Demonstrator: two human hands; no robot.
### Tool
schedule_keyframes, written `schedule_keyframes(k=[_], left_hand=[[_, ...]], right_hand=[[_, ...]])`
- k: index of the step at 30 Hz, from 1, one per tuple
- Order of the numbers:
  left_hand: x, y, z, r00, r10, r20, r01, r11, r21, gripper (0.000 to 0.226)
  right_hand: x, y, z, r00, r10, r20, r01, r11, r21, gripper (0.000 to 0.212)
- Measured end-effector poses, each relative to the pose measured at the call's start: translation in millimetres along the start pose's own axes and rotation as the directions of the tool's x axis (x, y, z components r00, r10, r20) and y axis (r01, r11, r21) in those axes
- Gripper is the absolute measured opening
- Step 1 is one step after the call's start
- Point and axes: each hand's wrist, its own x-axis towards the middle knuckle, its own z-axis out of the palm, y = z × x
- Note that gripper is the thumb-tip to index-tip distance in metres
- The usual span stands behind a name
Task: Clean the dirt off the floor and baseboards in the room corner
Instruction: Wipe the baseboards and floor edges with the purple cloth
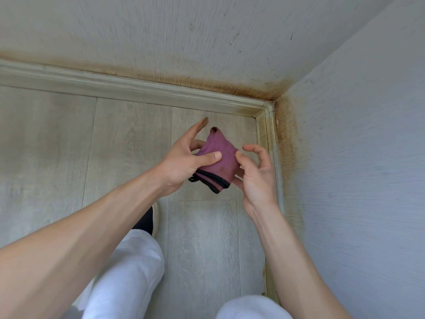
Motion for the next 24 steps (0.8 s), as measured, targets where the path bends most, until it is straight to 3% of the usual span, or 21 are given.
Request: schedule_keyframes(k=[2, 5, 11, 13, 14, 16, 18, 20, 22, 24], left_hand=[[0.0, 0.6, 0.9, 1.000, 0.010, -0.007, -0.009, 1.000, 0.014, 0.091], [-0.6, -0.8, 3.6, 1.000, 0.001, 0.018, -0.001, 1.000, 0.016, 0.084], [-2.0, -4.9, 9.4, 0.983, -0.181, -0.012, 0.180, 0.982, -0.065, 0.057], [-1.0, -5.7, 10.6, 0.979, -0.203, -0.017, 0.198, 0.968, -0.152, 0.041], [0.2, -5.4, 10.8, 0.976, -0.216, -0.010, 0.209, 0.956, -0.208, 0.036], [3.6, -2.8, 11.5, 0.968, -0.250, 0.020, 0.246, 0.929, -0.276, 0.031], [5.0, -0.5, 12.1, 0.956, -0.288, 0.048, 0.289, 0.910, -0.298, 0.030], [5.8, 0.0, 11.9, 0.945, -0.321, 0.061, 0.324, 0.899, -0.296, 0.029], [8.2, 0.1, 12.0, 0.935, -0.348, 0.066, 0.353, 0.897, -0.267, 0.029], [10.5, 0.0, 11.9, 0.928, -0.368, 0.057, 0.370, 0.895, -0.247, 0.028]], right_hand=[[-1.0, 1.0, 0.7, 1.000, -0.007, 0.025, 0.007, 1.000, 0.007, 0.020], [-4.7, 0.6, 5.2, 0.995, 0.022, 0.097, -0.027, 0.999, 0.045, 0.043], [-4.3, 3.7, 3.6, 0.994, 0.100, 0.052, -0.107, 0.981, 0.163, 0.074], [-5.2, 6.7, -0.1, 0.982, 0.161, 0.099, -0.175, 0.973, 0.148, 0.092], [-6.8, 8.8, -2.6, 0.971, 0.198, 0.137, -0.214, 0.970, 0.115, 0.095], [-7.0, 11.3, -9.9, 0.958, 0.225, 0.176, -0.244, 0.965, 0.094, 0.070], [-5.0, 10.8, -18.5, 0.971, 0.167, 0.169, -0.170, 0.986, 0.000, 0.046], [-1.6, 13.0, -28.4, 0.987, -0.011, 0.162, 0.053, 0.965, -0.258, 0.051], [-0.2, 13.2, -35.1, 0.951, -0.204, 0.234, 0.295, 0.827, -0.479, 0.059], [3.7, 13.3, -39.0, 0.886, -0.308, 0.347, 0.455, 0.724, -0.518, 0.053]])
